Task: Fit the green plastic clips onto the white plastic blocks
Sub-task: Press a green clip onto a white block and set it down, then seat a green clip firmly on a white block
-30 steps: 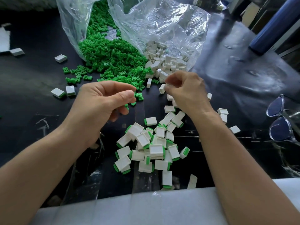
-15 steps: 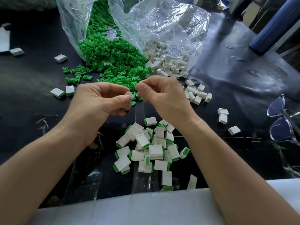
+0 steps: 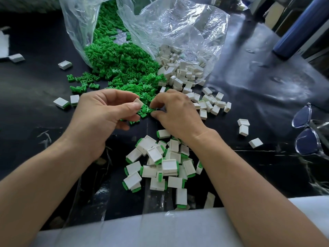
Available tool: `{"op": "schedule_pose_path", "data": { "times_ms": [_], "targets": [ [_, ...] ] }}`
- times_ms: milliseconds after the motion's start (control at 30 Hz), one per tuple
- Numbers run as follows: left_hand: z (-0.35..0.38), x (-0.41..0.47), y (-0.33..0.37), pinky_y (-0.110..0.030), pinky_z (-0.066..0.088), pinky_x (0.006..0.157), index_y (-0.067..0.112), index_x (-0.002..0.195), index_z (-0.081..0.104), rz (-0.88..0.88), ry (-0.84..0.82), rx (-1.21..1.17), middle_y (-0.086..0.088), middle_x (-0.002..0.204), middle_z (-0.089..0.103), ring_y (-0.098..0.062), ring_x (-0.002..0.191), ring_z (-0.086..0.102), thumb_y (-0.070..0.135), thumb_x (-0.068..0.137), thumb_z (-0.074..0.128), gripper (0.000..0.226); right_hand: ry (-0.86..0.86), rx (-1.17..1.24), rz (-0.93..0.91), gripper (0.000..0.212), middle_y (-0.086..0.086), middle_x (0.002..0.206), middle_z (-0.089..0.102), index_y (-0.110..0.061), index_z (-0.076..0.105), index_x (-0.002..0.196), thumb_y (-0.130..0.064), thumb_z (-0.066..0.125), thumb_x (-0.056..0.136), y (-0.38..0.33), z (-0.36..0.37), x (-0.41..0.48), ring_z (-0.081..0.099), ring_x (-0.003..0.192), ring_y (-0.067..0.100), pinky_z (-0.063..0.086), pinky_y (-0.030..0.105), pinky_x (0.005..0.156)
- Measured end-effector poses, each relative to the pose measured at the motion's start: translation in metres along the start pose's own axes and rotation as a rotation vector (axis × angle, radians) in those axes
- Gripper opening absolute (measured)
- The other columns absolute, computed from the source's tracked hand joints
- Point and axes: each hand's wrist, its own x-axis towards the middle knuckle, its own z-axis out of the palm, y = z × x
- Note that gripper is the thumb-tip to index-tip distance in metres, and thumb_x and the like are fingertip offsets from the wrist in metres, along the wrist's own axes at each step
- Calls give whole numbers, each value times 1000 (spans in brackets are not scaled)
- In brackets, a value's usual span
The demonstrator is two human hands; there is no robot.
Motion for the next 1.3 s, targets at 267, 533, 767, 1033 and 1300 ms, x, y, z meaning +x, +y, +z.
{"op": "schedule_pose_path", "data": {
  "times_ms": [267,533,767,1033,1300],
  "targets": [
    [-1,0,-1,-16,54,55,12,77,67,11,-66,-31,4,64,70,-7,59,66,10,61,68,16,111,211,19,24,-13,72,49,-19,65,101,-5,59,82,-1,-11,-3,50,73,8,40,17,71],
    [0,-1,-2,-16,53,56,10,73,64,0,-102,-56,2,64,70,-7,60,66,14,56,68,18,115,529,44,25,-1,76,65,-29,53,71,-11,66,83,-5,-18,-7,63,74,16,52,34,73],
    [1,-1,-1,-18,53,50,11,76,59,-48,-135,-51,-5,69,72,-13,59,68,18,62,65,17,55,733,35,20,0,68,61,-21,62,79,-3,61,86,-8,-23,-11,61,65,10,55,26,66],
    [1,-3,1,-17,54,52,8,77,63,-27,-135,-27,-5,68,72,-11,58,67,16,59,67,21,-52,785,17,17,1,67,63,-16,60,78,-2,59,87,-14,-23,-14,61,58,8,54,20,58],
    [1,-3,1,-17,53,52,9,76,63,-4,-127,3,-4,64,71,-10,57,67,17,58,68,20,-61,686,-14,17,6,69,64,-17,59,76,-3,60,86,-13,-22,-14,61,61,13,54,23,59]
  ]
}}
